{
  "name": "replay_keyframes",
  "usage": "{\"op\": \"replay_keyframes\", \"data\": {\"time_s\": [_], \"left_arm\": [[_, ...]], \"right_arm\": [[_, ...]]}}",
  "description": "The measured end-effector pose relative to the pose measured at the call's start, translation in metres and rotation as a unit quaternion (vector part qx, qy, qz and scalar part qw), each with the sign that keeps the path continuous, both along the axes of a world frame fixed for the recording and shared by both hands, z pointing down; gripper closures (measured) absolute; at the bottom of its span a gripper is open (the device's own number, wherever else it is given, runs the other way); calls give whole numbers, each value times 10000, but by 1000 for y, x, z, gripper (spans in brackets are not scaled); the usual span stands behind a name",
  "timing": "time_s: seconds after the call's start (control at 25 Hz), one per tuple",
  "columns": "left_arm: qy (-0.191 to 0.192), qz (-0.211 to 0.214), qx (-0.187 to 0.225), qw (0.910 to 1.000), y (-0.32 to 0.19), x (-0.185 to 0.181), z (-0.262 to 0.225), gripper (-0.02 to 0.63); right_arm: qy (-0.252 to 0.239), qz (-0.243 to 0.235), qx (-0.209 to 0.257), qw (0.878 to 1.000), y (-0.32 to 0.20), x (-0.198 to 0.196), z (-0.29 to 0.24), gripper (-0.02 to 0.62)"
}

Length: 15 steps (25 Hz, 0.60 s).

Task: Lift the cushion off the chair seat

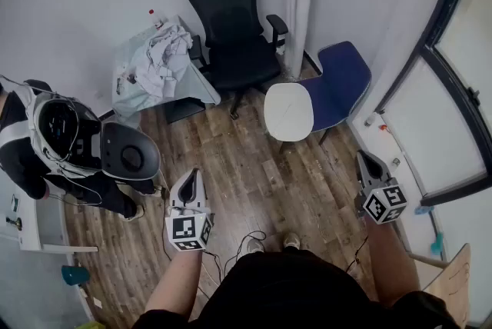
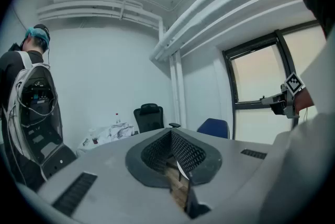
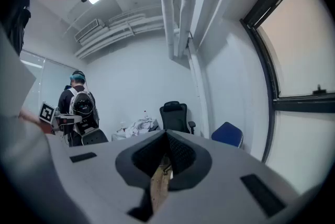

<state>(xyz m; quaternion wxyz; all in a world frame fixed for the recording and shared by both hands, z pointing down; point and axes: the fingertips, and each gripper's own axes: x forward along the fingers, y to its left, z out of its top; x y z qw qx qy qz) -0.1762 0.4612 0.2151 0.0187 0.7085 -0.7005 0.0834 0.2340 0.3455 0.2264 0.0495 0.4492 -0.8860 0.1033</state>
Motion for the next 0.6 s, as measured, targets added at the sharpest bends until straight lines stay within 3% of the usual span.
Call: {"op": "replay_keyframes", "data": {"time_s": [0.6], "left_arm": [[-10,-158,28,9999,9,62,3,601]], "right_arm": [[-427,-195,-69,9989,0,47,16,583]]}}
